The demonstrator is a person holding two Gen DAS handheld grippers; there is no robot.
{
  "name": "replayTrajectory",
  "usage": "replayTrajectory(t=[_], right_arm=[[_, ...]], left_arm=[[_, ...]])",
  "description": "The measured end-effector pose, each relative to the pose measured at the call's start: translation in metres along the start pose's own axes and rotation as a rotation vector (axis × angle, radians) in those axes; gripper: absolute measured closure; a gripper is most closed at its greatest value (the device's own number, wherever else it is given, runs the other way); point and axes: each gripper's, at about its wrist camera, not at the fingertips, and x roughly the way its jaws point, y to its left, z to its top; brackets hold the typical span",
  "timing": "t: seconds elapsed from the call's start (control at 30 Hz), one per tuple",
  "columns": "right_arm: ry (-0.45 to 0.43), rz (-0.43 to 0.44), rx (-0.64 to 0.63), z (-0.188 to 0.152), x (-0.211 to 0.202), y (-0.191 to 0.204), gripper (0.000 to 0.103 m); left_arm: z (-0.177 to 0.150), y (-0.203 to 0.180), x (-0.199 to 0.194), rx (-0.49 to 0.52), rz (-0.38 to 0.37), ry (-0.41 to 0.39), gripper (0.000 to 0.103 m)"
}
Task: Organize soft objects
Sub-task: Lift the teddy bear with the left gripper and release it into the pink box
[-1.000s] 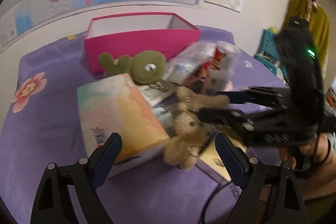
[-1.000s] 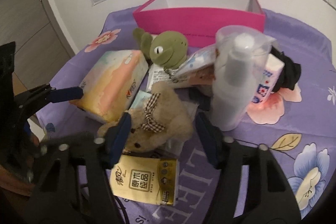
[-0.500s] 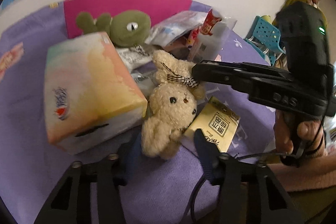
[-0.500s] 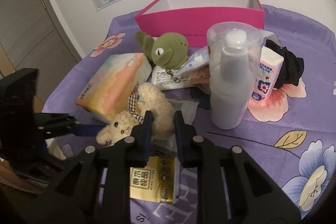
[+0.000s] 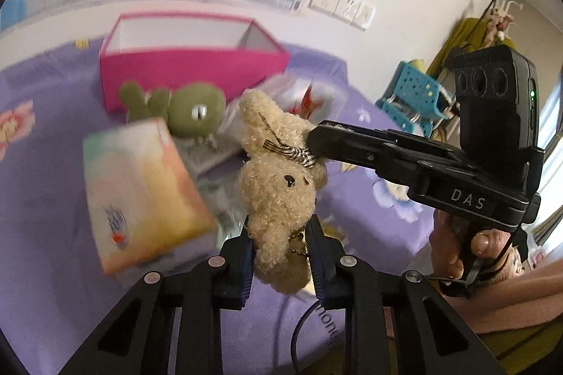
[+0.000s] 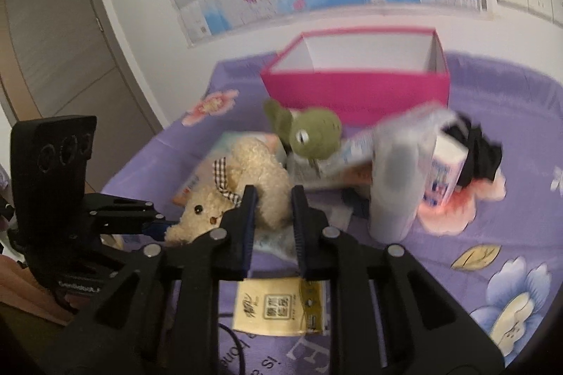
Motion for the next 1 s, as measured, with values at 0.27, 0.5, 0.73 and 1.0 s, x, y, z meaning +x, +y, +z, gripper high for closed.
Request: replayTrajectory(t=[0.27,0.5,0.73,1.0], right_arm=[[-0.119,0.014,-0.060,0.055,-0.027,0.013,0.081],[-0.126,-0.001,-0.029,0.114,-0.002,-0.009,0.081],[-0.055,-0.045,0.033,0.153,0.042,-0.050,0.081],[0.054,-0.078,0.114,0.172,0.093,-0.095,0.081]], left_arm=[[0.064,0.001,-0.032,0.097,0.032,-0.105,0.076],[0.127,0.020,-0.012,0.129,0.108,-0.116,0.076],[0.176,0.057,0.037,0.083,0.150,-0.068,0.076],[0.210,0.097,0.094,0.007,0.187,0.019,0.076]])
